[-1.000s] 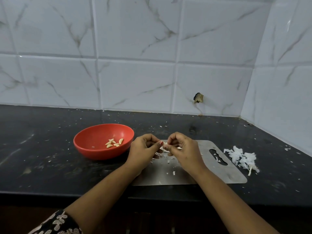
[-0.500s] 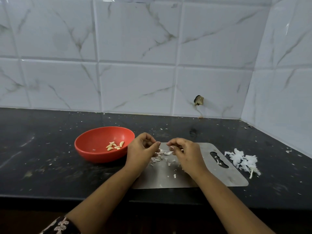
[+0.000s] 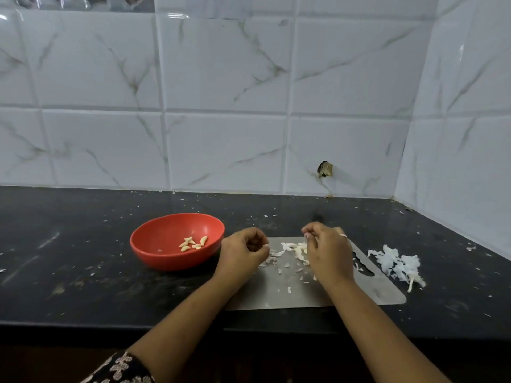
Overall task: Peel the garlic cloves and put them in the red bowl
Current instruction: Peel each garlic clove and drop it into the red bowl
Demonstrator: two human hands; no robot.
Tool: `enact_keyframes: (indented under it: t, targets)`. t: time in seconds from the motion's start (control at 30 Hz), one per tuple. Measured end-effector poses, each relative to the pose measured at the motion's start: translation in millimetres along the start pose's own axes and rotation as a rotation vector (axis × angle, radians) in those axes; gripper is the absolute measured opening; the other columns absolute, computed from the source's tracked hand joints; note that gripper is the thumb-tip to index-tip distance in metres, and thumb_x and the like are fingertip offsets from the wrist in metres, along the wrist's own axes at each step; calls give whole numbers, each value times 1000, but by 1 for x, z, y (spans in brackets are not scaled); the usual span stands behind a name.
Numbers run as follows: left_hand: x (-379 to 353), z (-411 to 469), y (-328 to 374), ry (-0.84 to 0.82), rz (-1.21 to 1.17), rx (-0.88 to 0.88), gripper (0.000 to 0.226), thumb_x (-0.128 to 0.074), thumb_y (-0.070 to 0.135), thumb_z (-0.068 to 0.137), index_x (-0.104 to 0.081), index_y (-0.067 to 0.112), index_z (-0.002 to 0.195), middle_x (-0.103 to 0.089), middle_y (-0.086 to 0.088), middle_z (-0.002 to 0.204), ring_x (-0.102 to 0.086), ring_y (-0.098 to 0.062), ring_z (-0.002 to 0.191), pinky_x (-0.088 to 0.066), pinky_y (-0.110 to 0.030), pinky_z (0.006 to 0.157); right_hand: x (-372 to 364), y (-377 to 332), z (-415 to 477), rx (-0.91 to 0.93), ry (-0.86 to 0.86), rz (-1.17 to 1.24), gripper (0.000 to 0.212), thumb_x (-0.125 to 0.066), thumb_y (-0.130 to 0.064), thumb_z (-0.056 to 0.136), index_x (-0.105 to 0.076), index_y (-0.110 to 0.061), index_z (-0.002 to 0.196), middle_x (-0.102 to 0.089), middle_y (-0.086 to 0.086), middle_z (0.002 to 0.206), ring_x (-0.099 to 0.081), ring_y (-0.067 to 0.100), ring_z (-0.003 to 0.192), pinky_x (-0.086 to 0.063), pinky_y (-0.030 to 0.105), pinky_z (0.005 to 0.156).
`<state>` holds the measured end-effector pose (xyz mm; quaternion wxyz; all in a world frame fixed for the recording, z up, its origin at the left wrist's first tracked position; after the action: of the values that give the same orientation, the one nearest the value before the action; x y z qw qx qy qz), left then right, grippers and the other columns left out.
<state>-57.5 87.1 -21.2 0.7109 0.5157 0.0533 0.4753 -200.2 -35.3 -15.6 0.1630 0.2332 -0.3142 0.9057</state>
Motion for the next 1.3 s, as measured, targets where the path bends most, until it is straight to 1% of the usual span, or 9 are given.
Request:
enact_keyframes:
  t: [0.13, 0.23, 0.4, 0.5, 0.6, 0.8, 0.97, 1.1, 1.3]
  targets:
    - [4, 4, 19, 35, 126, -157, 12, -67, 8, 83, -71, 20, 85, -69, 11, 80, -64, -3, 76, -54, -19, 77, -6, -1, -1, -14, -170, -240, 26, -51, -25, 98, -64, -31, 119, -65, -9, 119, -48, 17, 115, -35, 36, 93]
    - [25, 24, 28, 104, 187, -143, 11, -65, 6, 86, -73, 12, 90, -67, 6, 80, -61, -7, 74, -42, -3, 70, -13, -9, -5, 67, -285, -364, 30, -47, -31, 98, -60, -37, 124, -59, -13, 125, -42, 16, 121, -28, 36, 93]
    - [74, 62, 6, -19, 355, 109, 13, -74, 8, 79, -68, 19, 76, -72, -6, 79, -67, -18, 71, -56, -28, 73, -19, -11, -5, 111, -368, -419, 35, -37, -39, 102, -54, -37, 132, -51, -15, 133, -37, 13, 126, -24, 39, 98]
    - [109, 72, -17, -37, 365, 243, 15, -77, 6, 78, -67, 16, 73, -67, -3, 63, -61, -9, 45, -54, -21, 50, -26, -12, 0, 144, -393, -436, 36, -36, -40, 102, -52, -39, 134, -51, -19, 135, -37, 11, 129, -20, 41, 101]
    - [128, 73, -39, -92, 465, 332, 6, -75, 7, 80, -72, 9, 83, -68, -2, 61, -59, -6, 42, -49, -17, 43, -33, -12, 4, 121, -430, -441, 34, -38, -33, 101, -57, -40, 128, -58, -17, 129, -39, 12, 127, -18, 42, 102]
    - [117, 68, -56, -290, 671, 394, 16, -75, 10, 80, -74, 15, 96, -65, 5, 70, -65, -8, 58, -58, -25, 71, -39, -8, 6, 105, -415, -421, 33, -41, -22, 99, -69, -38, 109, -67, -15, 113, -45, 10, 117, -14, 39, 101]
    - [121, 73, -49, -150, 751, 342, 11, -65, 12, 86, -73, 17, 93, -71, 0, 76, -65, -12, 62, -59, -35, 77, -40, -7, 7, 103, -409, -420, 32, -42, -21, 99, -66, -37, 114, -62, -13, 120, -45, 12, 120, -16, 40, 101]
    - [121, 73, -32, 31, 687, 269, 13, -61, 21, 90, -71, 20, 97, -71, -3, 91, -66, -22, 85, -54, -40, 82, -39, -7, 5, 130, -378, -429, 33, -43, -16, 98, -57, -37, 120, -56, -13, 125, -44, 12, 120, -12, 38, 101]
    - [43, 43, 35, -13, 353, -108, 8, -64, 22, 87, -72, 23, 89, -73, 5, 85, -67, -13, 81, -53, -29, 80, -31, -15, 6, 155, -248, -350, 37, -39, -7, 96, -50, -32, 120, -48, -10, 122, -45, 13, 116, -10, 33, 97]
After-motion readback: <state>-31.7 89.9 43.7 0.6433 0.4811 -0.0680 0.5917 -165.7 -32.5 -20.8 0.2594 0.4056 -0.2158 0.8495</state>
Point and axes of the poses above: each hand's wrist, its own z-axis towards the middle knuckle, its own x-axis out of the back of the hand, y = z × x, the point moved 5 cm from there along z, towards the middle knuckle
